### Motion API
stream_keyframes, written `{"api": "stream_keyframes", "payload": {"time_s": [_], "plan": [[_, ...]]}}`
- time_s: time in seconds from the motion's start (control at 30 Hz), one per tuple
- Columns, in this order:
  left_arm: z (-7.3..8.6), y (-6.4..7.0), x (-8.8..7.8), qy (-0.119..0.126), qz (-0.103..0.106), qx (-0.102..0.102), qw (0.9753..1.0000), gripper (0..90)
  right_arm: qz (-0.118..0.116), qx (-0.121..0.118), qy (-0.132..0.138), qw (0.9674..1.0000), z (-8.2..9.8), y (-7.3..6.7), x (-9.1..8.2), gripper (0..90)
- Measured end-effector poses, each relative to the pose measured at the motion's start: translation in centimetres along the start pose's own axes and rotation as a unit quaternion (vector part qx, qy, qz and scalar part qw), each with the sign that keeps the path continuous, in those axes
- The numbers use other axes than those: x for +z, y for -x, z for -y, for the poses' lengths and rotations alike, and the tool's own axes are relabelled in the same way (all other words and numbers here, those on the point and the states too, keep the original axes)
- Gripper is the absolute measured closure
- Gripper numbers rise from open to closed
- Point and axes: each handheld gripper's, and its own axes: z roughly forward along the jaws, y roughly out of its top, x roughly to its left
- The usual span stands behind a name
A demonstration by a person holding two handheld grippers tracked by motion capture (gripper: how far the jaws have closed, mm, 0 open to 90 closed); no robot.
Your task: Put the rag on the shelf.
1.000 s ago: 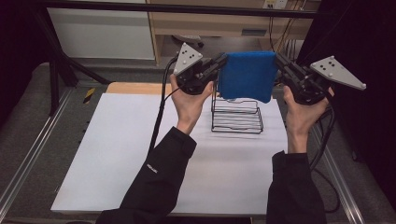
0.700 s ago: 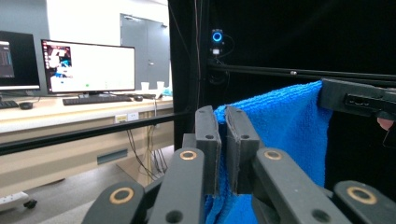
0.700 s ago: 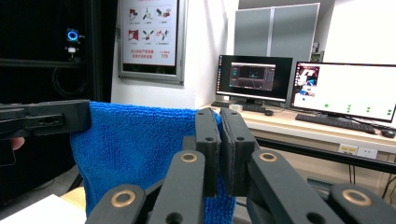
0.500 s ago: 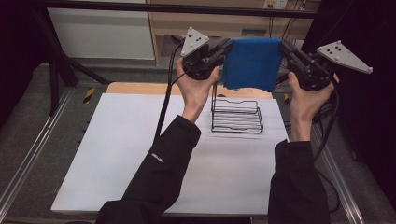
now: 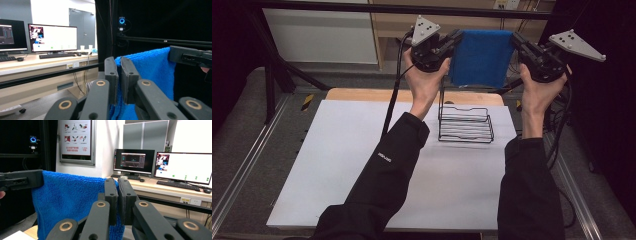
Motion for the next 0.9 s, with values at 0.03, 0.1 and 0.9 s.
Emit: {"api": "stream_keyframes", "payload": {"time_s": [0.03,0.1,0.9], "plan": [[0.0,-0.1,0.1,0.0,-0.001,0.0,1.0,84.9,-0.001,0.0,-0.001,1.0,0.1,0.1,0.2,87.1],[0.0,-0.3,0.4,0.0,-0.002,0.0,1.0,84.9,-0.002,0.0,-0.003,1.0,0.2,0.4,0.6,87.1],[4.4,-1.0,0.9,-0.029,0.016,0.009,0.9994,84.8,-0.018,-0.003,-0.047,0.9987,3.8,1.6,1.1,87.0]]}}
